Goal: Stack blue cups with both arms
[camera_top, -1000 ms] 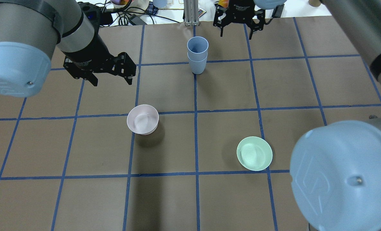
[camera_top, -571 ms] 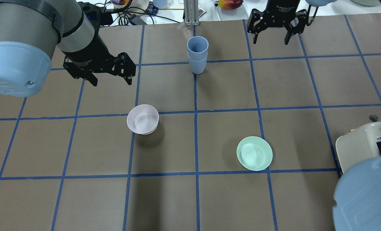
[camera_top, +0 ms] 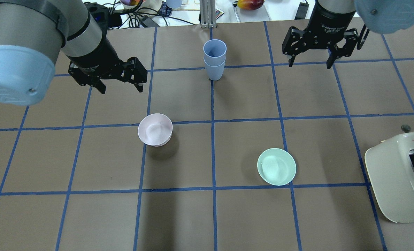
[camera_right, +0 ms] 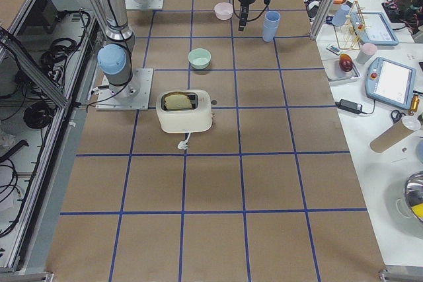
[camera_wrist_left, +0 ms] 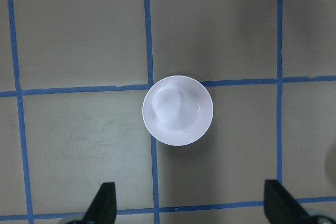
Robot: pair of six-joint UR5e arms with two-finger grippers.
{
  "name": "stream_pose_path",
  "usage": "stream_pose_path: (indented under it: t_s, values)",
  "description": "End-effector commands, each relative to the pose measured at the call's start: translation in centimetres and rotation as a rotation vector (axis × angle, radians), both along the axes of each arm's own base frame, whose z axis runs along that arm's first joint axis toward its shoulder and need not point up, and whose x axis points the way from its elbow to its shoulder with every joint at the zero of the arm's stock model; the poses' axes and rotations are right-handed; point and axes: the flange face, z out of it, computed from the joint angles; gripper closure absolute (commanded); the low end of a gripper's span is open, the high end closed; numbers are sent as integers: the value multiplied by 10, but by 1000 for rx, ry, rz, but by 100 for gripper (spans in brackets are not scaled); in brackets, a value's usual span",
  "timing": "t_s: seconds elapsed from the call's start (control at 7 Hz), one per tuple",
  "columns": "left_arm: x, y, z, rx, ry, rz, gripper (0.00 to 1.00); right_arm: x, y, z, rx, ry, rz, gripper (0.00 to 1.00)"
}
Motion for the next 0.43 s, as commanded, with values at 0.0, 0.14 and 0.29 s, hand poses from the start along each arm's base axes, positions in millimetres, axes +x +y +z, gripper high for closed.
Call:
stream_pose_path:
  t_s: [0.0, 0.14, 0.29]
  values:
    - [-1, 0, 0, 1, 0, -1, 0, 4, 7, 6, -8, -40, -2, 0]
    - [-1, 0, -1, 4, 0, -3, 0, 4, 6, 3, -5, -38, 4, 0]
    - [-1, 0, -1, 2, 0, -3, 0, 3, 6, 3, -5, -41, 3, 0]
